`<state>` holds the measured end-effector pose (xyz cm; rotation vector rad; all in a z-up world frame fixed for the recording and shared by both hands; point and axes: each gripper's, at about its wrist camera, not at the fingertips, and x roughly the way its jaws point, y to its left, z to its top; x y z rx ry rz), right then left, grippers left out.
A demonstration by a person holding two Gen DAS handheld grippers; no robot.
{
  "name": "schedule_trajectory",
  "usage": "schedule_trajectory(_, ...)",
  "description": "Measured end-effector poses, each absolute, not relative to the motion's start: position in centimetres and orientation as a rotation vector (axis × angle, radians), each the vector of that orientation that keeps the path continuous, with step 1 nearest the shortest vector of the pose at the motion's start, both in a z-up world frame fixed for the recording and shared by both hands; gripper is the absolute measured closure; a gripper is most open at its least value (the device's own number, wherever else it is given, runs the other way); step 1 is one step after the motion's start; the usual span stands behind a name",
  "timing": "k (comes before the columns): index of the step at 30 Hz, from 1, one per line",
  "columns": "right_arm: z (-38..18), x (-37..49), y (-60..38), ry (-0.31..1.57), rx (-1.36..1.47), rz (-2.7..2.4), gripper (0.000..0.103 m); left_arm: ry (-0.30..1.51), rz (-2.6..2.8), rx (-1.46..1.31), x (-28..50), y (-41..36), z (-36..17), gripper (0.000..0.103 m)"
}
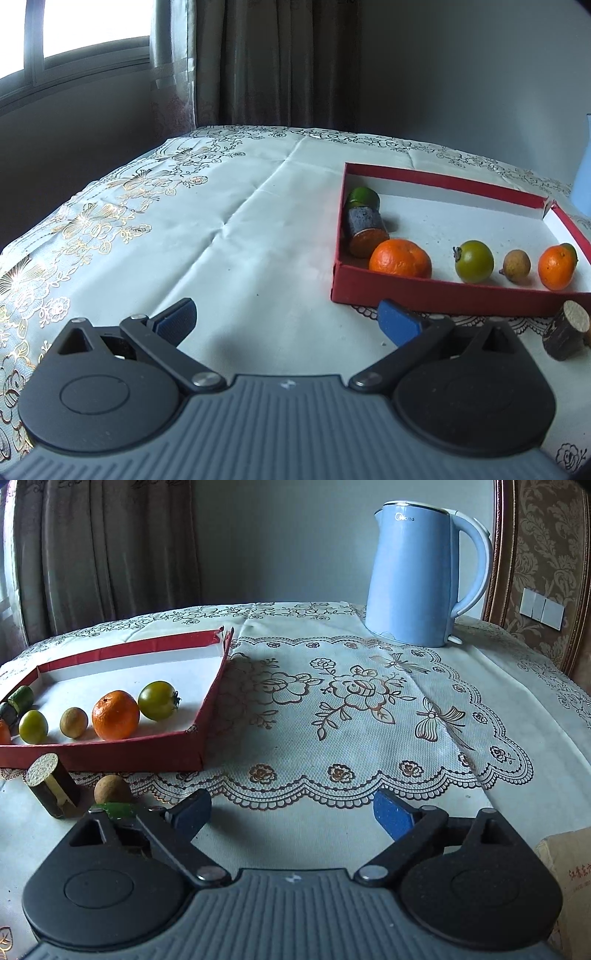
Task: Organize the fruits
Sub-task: 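Move the right gripper back toward the remaining fruits beside the box, then move the left gripper toward the dark wooden cylinder piece beside the box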
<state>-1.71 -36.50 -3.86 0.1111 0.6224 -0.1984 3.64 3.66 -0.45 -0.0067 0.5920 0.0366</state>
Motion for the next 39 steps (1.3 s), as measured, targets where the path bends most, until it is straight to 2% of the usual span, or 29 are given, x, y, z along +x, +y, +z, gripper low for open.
schedule_trajectory(10,-3.8,-2.3,-37.4,0.592,0.186,-0.17,0.008,0.552,-0.116,0.024,1.8,-1.9,1.4,0.0)
schedule_trajectory(20,-3.8,-2.7,-38.6,0.565,0.274,-0.151,0.008,0.462,-0.304,0.228,-0.7,-9.6,0.5,0.0)
schedule_trajectory(39,-3.9,-3.1,-39.7,0.536,0.36,-0.118,0.006,0.578,-0.356,0.227,1.9,-12.4,-0.9,0.0)
